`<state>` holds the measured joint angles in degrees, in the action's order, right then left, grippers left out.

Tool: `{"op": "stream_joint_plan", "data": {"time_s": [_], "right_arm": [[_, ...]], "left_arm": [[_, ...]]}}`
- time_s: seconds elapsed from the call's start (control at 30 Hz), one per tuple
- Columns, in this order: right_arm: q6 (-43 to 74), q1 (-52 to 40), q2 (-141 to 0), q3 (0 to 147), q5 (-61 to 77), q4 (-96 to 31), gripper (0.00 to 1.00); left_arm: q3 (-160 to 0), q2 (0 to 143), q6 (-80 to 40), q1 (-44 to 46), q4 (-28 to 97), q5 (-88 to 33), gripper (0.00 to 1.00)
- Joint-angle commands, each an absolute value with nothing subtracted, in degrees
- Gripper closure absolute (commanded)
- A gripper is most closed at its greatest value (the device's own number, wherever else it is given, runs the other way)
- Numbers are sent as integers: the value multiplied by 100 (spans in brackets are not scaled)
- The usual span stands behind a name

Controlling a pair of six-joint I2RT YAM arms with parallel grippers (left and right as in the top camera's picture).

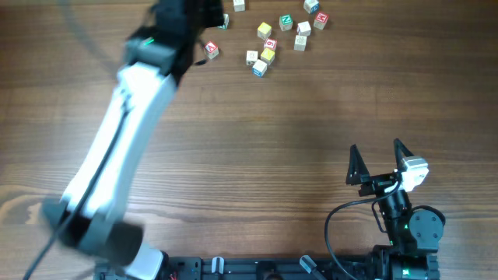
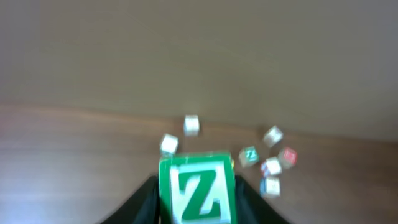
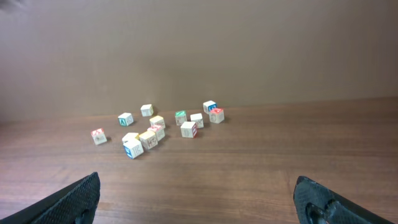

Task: Form a tower
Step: 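Carry the green Z block to open table and set it down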

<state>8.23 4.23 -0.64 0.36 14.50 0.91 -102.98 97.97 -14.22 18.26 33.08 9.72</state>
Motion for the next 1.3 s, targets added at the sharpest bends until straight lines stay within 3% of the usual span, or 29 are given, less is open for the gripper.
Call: {"op": "stream_joint_plan", "data": {"time_s": [0.0,0.03,0.13,0.23,0.3,0.43,0.57,0.63,0.7,0.83,0.9,1.03,1.07,1.1,1.17,1.27], "right_arm": [[760,451,-27,30,1398,115,0],[760,451,-27,30,1398,115,0],[760,451,-27,30,1398,115,0],[762,451,-27,30,1396,115,0],[760,451,-27,30,1398,115,0],[760,451,-27,30,1396,115,0],[760,451,-27,30,1398,115,0],[760,451,-27,30,1398,115,0],[760,451,-27,30,1398,115,0],[760,451,-27,30,1398,115,0],[760,451,-27,30,1398,115,1],[760,451,-27,30,1396,115,0],[762,451,-27,30,1398,115,0],[760,451,-27,30,1396,115,0],[760,451,-27,30,1396,115,0],[760,451,-27,30,1398,115,0]], "left_arm": [[-10254,8619,-1087,1811,5048,1278,72],[-10252,8313,-1096,1811,6069,1275,75],[-10191,8252,-1479,1811,7487,1273,83],[-9529,8278,-1695,1811,7642,1308,83],[-8731,8278,-1697,1811,7083,1695,83],[-5793,8278,-1695,1767,4018,2294,88],[-4187,8285,-1544,1288,1702,2335,85],[-3885,8285,-1197,1092,934,2237,85],[-3802,8392,-1020,755,58,845,79],[-3802,8914,-617,364,-117,679,81],[-3802,9188,-449,237,-25,307,76],[-3804,9647,829,207,58,27,76],[-3804,9644,862,207,38,54,71],[-3817,9631,862,207,12,71,53],[-3955,9509,858,207,-10,228,0],[-4460,8783,670,213,532,259,0]]}}
